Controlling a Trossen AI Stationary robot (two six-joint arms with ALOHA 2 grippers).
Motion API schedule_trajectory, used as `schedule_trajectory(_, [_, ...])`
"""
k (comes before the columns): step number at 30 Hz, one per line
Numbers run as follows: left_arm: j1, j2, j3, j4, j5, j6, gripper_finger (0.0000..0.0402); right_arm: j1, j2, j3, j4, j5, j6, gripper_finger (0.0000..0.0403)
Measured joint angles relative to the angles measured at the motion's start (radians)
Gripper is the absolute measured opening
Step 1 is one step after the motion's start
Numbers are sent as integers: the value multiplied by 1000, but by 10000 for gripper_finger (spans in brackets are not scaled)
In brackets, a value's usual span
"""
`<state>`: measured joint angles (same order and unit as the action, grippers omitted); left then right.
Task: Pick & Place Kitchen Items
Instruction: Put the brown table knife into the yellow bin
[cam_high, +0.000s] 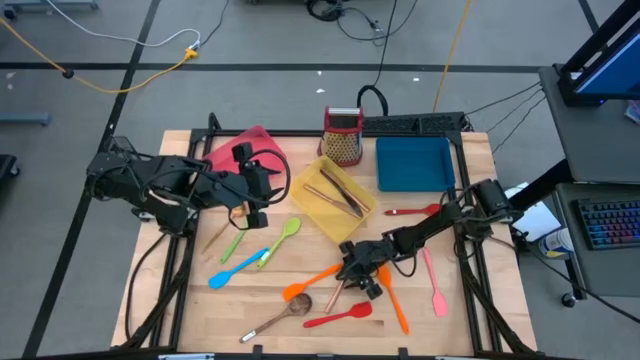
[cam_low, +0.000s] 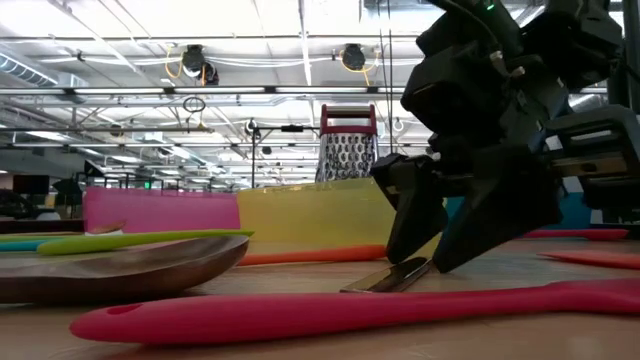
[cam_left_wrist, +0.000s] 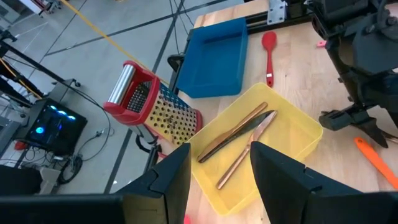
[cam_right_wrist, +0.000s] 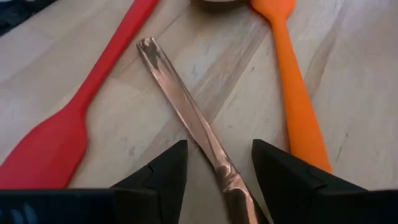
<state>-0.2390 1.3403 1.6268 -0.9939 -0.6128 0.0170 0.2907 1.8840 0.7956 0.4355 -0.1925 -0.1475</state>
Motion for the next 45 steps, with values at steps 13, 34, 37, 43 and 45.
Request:
schedule_trajectory(13, [0, 0, 0, -6, 0, 3, 172, 5, 1, 1, -73, 6, -18, 31])
schedule_trajectory(34, [0, 0, 0, -5, 0, -9, 172, 110, -27, -202, 5, 111, 292, 49])
schedule_trajectory(37, [0, 0, 0, -5, 0, -16, 172, 135, -72, -235, -4, 152, 292, 49])
schedule_trajectory(43, [0, 0, 0, -4, 0, -23, 172, 167, -175, -294, -18, 280, 246, 46])
schedule_trajectory(45, [0, 0, 0, -3, 0, -25, 172, 169, -192, -299, -10, 302, 242, 52])
